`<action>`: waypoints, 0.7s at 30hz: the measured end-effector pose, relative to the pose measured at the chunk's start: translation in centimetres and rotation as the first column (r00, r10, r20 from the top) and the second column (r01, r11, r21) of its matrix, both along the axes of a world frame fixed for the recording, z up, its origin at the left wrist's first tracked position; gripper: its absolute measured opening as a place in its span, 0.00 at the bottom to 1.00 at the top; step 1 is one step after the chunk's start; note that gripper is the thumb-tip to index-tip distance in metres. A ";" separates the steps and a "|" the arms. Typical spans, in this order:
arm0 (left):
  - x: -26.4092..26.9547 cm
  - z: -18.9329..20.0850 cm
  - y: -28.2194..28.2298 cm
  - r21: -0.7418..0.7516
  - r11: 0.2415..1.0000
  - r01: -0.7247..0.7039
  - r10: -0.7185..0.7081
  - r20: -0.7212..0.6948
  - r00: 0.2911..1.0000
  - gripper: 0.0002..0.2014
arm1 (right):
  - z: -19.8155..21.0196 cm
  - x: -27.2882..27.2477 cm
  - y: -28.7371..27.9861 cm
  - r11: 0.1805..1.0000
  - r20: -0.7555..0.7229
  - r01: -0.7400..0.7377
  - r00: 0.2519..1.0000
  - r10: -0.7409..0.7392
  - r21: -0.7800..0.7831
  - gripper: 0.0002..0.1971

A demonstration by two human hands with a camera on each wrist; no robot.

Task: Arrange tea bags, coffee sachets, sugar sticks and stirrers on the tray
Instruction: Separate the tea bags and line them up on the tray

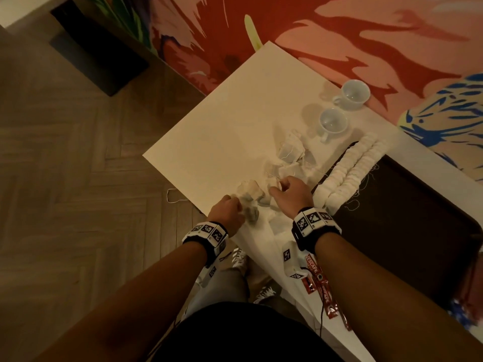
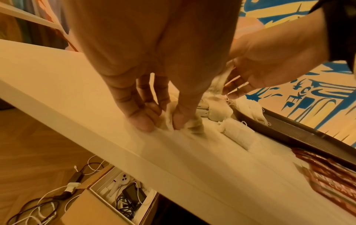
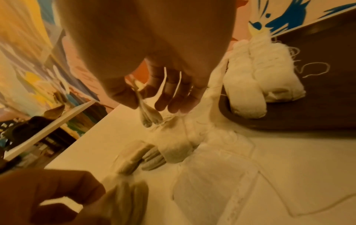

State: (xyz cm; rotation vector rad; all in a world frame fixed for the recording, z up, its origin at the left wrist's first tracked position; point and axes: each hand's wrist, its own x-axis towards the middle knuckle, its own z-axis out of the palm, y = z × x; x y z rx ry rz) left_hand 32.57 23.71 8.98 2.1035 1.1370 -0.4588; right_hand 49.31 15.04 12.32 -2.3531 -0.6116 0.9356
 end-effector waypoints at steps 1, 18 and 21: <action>0.0 0.2 -0.1 -0.002 1.000 0.004 -0.004 0.012 1.000 0.09 | 0.3 0.3 -0.4 0.999 -0.031 0.011 0.999 -0.010 0.037 0.15; 2.6 14.2 2.1 -0.137 0.850 0.508 -0.439 0.347 0.828 0.11 | 7.5 0.3 -2.0 0.976 -0.791 0.025 0.591 0.159 0.215 0.32; 3.7 15.8 2.8 -0.116 0.846 0.521 -0.447 0.378 0.811 0.10 | 8.1 0.7 -2.6 0.961 -0.848 -0.048 0.460 0.265 0.274 0.42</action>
